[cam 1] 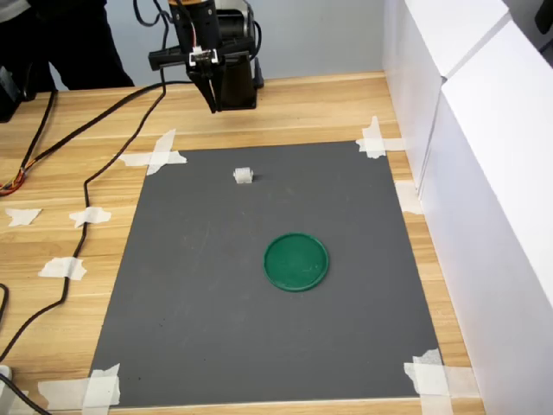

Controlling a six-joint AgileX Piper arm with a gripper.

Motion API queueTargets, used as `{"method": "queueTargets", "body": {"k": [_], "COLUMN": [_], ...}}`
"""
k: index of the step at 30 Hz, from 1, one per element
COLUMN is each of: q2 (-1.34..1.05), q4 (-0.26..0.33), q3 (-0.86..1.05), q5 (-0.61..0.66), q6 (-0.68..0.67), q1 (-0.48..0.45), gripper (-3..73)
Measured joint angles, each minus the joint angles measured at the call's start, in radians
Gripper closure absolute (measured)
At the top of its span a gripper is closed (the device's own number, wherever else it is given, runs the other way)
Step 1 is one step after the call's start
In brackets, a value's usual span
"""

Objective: Grasp a white terminal and put it on the green lid.

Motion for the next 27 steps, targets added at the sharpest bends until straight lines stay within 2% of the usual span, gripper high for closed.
{"method": "queueTargets", "body": {"k": [4,6,11,14,18,27], "q2": [0.045,0.066,0.124,0.153,0.191,0.304], "q4": [0.025,0.029,0.031,0.031,0.031,0.031], "q3": [-0.047,-0.069,-0.109,-0.112,-0.114,-0.114], "q5": [0.012,0.013,0.012,0.011,-0.004,-0.09], "q6": [-0.042,-0.058,-0.028,-0.018,-0.01,-0.005], "q1": [0.0,0.0,0.0,0.0,0.0,0.0], "gripper": [47.5,37.8,12.8,2.7,-1.3,-2.0]}}
